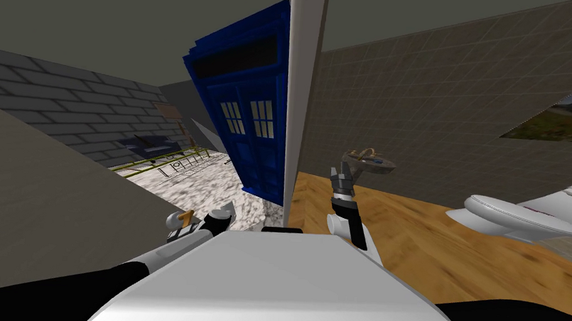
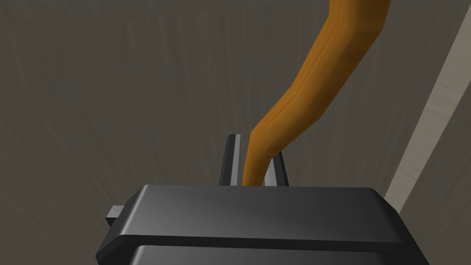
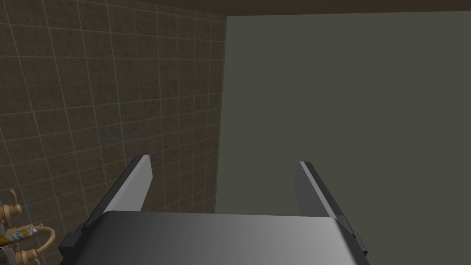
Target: Push the door open
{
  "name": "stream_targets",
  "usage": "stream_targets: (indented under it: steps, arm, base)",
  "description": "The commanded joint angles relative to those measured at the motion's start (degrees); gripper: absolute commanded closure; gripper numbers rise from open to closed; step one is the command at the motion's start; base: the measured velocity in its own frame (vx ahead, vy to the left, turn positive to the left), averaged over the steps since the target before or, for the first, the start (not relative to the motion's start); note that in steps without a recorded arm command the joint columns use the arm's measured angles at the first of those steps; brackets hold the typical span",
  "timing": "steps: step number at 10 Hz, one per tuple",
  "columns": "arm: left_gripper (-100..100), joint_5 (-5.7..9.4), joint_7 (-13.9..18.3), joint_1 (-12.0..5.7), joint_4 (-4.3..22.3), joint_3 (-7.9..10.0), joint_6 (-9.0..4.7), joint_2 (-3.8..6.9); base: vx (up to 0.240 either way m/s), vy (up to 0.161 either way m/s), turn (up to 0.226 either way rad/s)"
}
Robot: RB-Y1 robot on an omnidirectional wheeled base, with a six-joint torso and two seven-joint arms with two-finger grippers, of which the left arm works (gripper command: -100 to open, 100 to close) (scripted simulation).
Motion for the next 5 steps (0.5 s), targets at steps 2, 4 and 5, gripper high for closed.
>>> stream_targets:
  steps: [2, 4, 5]
  arm:
    - [100, 0.67, -0.2, 0.05, -0.1, 0.78, -0.45, 0.21]
    - [100, 0.67, -0.2, 0.05, -0.1, 0.78, -0.45, 0.21]
    - [100, 0.86, -0.3, 0.06, -0.2, 0.99, -0.57, 0.27]
  base:
    - [-0.001, 0.015, 0.013]
    - [0.0, 0.014, 0.012]
    - [0.0, 0.0, 0.0]
